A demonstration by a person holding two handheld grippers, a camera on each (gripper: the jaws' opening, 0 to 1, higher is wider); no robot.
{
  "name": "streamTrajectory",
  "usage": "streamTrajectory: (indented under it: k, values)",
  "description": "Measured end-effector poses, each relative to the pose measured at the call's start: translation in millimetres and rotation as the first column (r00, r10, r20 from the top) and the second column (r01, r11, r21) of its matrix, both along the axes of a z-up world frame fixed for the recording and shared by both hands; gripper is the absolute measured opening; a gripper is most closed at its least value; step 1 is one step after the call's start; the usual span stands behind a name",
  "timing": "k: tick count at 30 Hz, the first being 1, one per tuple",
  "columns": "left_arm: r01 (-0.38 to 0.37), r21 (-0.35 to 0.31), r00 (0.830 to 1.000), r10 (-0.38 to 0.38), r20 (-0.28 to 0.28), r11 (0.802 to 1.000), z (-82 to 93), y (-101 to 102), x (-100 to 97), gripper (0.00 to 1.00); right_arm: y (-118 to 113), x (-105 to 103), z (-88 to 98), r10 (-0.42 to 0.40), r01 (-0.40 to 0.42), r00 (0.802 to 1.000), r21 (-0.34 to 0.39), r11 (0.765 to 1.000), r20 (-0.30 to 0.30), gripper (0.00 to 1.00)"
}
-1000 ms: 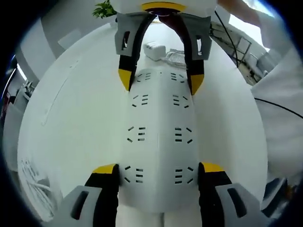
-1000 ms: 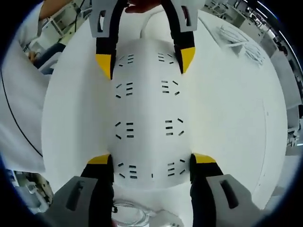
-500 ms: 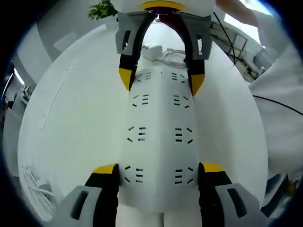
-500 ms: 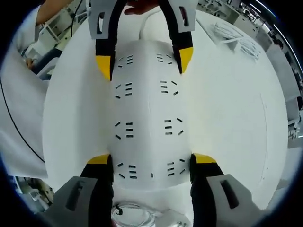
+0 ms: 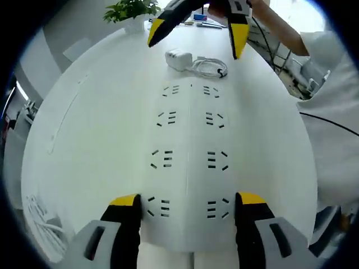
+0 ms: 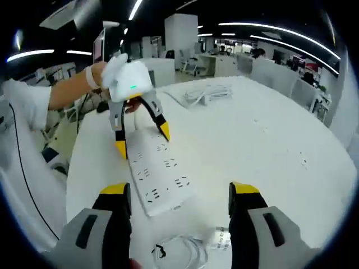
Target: Straighten the power strip on the desk, plug the charger into it
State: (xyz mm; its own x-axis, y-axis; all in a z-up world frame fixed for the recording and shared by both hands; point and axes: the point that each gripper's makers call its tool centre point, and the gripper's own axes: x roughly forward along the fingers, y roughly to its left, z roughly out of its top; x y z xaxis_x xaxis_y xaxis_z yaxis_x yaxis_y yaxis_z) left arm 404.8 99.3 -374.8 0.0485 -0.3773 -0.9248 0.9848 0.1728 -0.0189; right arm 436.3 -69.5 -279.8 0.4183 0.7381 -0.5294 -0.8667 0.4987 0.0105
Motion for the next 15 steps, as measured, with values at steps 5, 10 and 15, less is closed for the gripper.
streamTrajectory:
  k: [5, 10, 15]
  values:
    - [-0.002, -0.001, 1.0, 0.002, 0.001, 1.0, 0.6, -3, -6.0, 0.69, -50, 8, -18.0, -0.205, 0.2, 0.978, 0.104, 0.974, 0.039, 0.63]
    - [-0.004, 0.002, 1.0, 0.004, 0.0, 1.0, 0.5, -3, -5.9, 0.69, -70, 23, -42.2, -0.278, 0.27, 0.956, 0.088, 0.959, 0.094, 0.61]
    - [-0.008, 0.0, 1.0, 0.008, -0.001, 1.0, 0.4, -3, -6.1, 0.69, -63, 32, -54.8, -0.272, 0.26, 0.955, 0.107, 0.96, 0.118, 0.56]
